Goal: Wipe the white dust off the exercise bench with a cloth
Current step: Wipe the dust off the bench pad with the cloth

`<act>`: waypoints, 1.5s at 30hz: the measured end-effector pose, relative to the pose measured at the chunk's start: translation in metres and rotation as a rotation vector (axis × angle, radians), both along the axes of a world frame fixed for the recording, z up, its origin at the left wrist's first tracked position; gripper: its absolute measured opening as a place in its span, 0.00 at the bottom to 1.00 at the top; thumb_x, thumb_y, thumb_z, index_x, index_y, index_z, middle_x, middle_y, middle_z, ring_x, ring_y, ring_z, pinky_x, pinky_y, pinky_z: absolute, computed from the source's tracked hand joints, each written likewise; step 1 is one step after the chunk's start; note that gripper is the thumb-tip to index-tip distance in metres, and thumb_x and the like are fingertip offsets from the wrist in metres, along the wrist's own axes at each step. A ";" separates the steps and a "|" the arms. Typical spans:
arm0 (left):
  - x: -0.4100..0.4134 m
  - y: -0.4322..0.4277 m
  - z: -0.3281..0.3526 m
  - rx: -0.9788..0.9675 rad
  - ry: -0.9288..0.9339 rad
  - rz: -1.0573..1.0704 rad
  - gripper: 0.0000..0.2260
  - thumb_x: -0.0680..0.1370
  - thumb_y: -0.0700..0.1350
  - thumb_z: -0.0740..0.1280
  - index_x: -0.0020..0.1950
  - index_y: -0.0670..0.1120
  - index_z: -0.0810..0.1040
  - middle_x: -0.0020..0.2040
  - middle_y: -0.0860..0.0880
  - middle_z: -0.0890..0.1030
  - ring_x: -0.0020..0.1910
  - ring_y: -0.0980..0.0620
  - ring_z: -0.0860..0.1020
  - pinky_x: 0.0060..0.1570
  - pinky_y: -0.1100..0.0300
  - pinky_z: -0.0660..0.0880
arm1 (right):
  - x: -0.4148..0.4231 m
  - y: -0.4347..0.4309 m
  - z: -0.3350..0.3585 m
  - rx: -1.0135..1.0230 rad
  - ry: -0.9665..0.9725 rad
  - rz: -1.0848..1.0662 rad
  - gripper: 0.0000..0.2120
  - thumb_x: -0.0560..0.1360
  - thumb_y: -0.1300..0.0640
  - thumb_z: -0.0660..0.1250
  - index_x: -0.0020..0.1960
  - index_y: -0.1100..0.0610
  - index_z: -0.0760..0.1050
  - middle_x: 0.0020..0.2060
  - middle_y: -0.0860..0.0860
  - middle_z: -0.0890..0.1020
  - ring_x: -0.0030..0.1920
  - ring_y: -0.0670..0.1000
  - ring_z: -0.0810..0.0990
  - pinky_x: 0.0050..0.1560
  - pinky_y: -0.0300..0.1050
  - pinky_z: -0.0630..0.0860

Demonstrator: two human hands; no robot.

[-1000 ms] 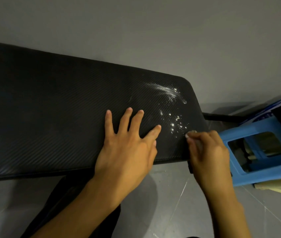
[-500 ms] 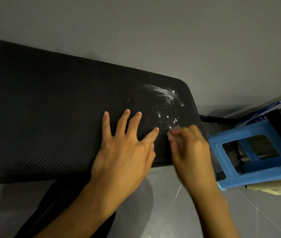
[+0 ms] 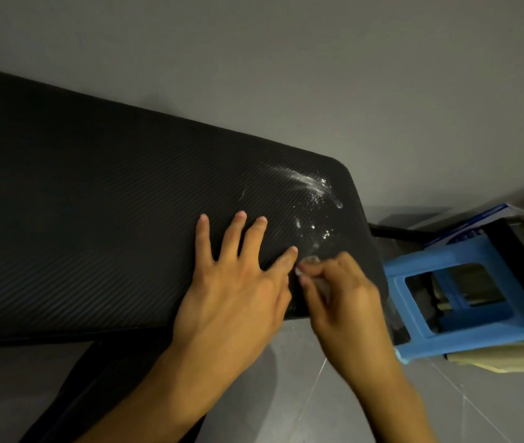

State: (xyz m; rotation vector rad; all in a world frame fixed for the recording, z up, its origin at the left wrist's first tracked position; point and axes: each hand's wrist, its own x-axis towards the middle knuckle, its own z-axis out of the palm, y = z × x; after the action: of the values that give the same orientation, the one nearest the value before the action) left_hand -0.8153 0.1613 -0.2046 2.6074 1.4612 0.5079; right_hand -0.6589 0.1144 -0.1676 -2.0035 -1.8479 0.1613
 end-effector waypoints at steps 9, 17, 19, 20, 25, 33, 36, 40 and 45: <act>-0.002 0.000 0.000 -0.031 -0.026 -0.001 0.23 0.81 0.54 0.52 0.73 0.54 0.76 0.76 0.38 0.70 0.77 0.35 0.66 0.72 0.26 0.55 | 0.013 0.040 0.001 0.028 -0.061 -0.072 0.05 0.79 0.58 0.69 0.53 0.55 0.81 0.48 0.50 0.76 0.46 0.48 0.78 0.47 0.46 0.77; -0.002 0.001 0.000 -0.057 -0.053 0.006 0.24 0.81 0.54 0.53 0.73 0.49 0.75 0.75 0.38 0.71 0.77 0.36 0.66 0.73 0.26 0.55 | 0.031 0.034 0.002 0.019 -0.088 -0.110 0.05 0.78 0.60 0.70 0.53 0.55 0.82 0.48 0.49 0.77 0.47 0.48 0.79 0.47 0.35 0.74; -0.002 0.000 0.001 -0.063 -0.053 0.006 0.25 0.81 0.54 0.52 0.74 0.49 0.75 0.75 0.38 0.71 0.77 0.36 0.66 0.72 0.25 0.54 | 0.027 0.044 0.002 0.021 -0.088 -0.127 0.05 0.79 0.58 0.69 0.54 0.56 0.81 0.48 0.49 0.77 0.47 0.48 0.78 0.46 0.38 0.74; -0.003 0.000 0.001 -0.064 -0.051 0.006 0.25 0.81 0.54 0.52 0.74 0.49 0.75 0.75 0.38 0.71 0.77 0.36 0.66 0.72 0.25 0.54 | 0.018 0.042 0.002 0.027 -0.081 -0.092 0.05 0.79 0.58 0.68 0.53 0.55 0.81 0.48 0.49 0.76 0.46 0.46 0.78 0.46 0.38 0.74; -0.003 0.000 0.003 -0.053 -0.050 0.017 0.25 0.81 0.54 0.52 0.74 0.48 0.75 0.75 0.38 0.72 0.77 0.36 0.66 0.70 0.22 0.52 | -0.005 -0.001 0.005 -0.019 -0.020 0.091 0.04 0.77 0.61 0.71 0.51 0.54 0.81 0.44 0.45 0.75 0.44 0.41 0.77 0.45 0.28 0.70; -0.004 0.000 0.002 -0.058 -0.017 0.007 0.25 0.81 0.54 0.53 0.75 0.48 0.73 0.76 0.39 0.70 0.78 0.37 0.65 0.71 0.23 0.53 | 0.023 0.067 0.003 0.026 -0.107 -0.078 0.07 0.80 0.57 0.68 0.55 0.56 0.81 0.50 0.52 0.78 0.47 0.50 0.78 0.50 0.53 0.79; -0.003 0.000 0.002 -0.048 -0.028 0.010 0.25 0.81 0.54 0.52 0.74 0.48 0.73 0.76 0.38 0.71 0.77 0.37 0.65 0.71 0.23 0.53 | -0.001 0.032 0.005 -0.003 -0.022 0.090 0.04 0.78 0.60 0.70 0.52 0.55 0.82 0.46 0.48 0.77 0.45 0.43 0.77 0.46 0.36 0.75; -0.004 -0.001 0.003 -0.052 -0.020 0.015 0.25 0.81 0.54 0.53 0.75 0.48 0.73 0.76 0.38 0.70 0.77 0.36 0.65 0.71 0.23 0.53 | 0.014 0.020 0.007 -0.023 -0.060 0.108 0.04 0.77 0.58 0.70 0.51 0.53 0.82 0.45 0.45 0.76 0.45 0.41 0.76 0.47 0.32 0.73; -0.003 -0.001 0.001 -0.045 -0.010 0.016 0.25 0.81 0.53 0.54 0.74 0.48 0.74 0.75 0.39 0.71 0.77 0.37 0.66 0.70 0.23 0.55 | 0.037 0.072 0.006 -0.012 -0.109 -0.082 0.07 0.80 0.57 0.68 0.55 0.57 0.81 0.50 0.53 0.77 0.48 0.51 0.78 0.50 0.46 0.75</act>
State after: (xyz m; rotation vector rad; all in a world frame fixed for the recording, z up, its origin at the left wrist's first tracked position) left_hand -0.8183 0.1605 -0.2036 2.5567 1.4741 0.4835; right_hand -0.6218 0.1866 -0.1618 -2.1304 -1.8300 0.0403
